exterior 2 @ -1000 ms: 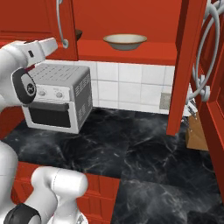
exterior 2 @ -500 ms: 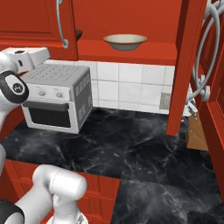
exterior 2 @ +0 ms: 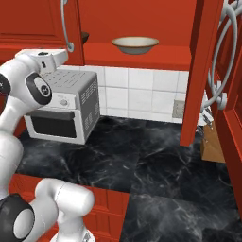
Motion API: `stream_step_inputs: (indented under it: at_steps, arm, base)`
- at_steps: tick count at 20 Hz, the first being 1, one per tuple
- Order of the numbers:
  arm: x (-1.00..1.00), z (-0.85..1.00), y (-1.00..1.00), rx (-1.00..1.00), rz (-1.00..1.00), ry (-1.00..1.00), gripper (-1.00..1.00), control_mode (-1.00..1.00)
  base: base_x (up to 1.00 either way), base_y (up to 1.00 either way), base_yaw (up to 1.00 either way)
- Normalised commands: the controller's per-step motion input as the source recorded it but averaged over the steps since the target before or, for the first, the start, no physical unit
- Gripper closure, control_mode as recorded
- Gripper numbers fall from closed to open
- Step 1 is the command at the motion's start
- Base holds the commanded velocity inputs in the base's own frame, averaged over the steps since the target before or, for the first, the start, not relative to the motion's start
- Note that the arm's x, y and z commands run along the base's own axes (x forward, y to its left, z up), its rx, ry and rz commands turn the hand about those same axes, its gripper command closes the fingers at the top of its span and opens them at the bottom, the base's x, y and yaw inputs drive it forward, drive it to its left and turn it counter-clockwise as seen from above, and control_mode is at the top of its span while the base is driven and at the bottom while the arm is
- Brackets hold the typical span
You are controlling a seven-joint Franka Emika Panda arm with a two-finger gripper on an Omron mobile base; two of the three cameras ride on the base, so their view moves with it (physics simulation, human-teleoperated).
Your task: Move the bowls from the cabinet to the plates on the dining table.
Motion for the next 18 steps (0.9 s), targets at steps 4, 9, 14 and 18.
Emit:
stream_step_inputs:
  at_steps: [4, 9, 14, 18]
  arm:
    - [0.32, 0.11, 0.01, -0.05, 0.03, -0.09, -1.00, -1.00]
    - [0.31, 0.12, 0.00, -0.06, 0.04, -0.12, -1.00, -1.00]
    - [0.27, 0.00, 0.00, 0.00, 0.03, -0.08, -1.00, -1.00]
    - [0.33, 0.02, 0.00, 0.00, 0.00, -0.03, -1.00, -1.00]
  base:
    - [0.00, 0.00, 0.00]
    - [0.00, 0.00, 0.00]
    - [0.00, 0.00, 0.00]
    - [0.00, 0.00, 0.00]
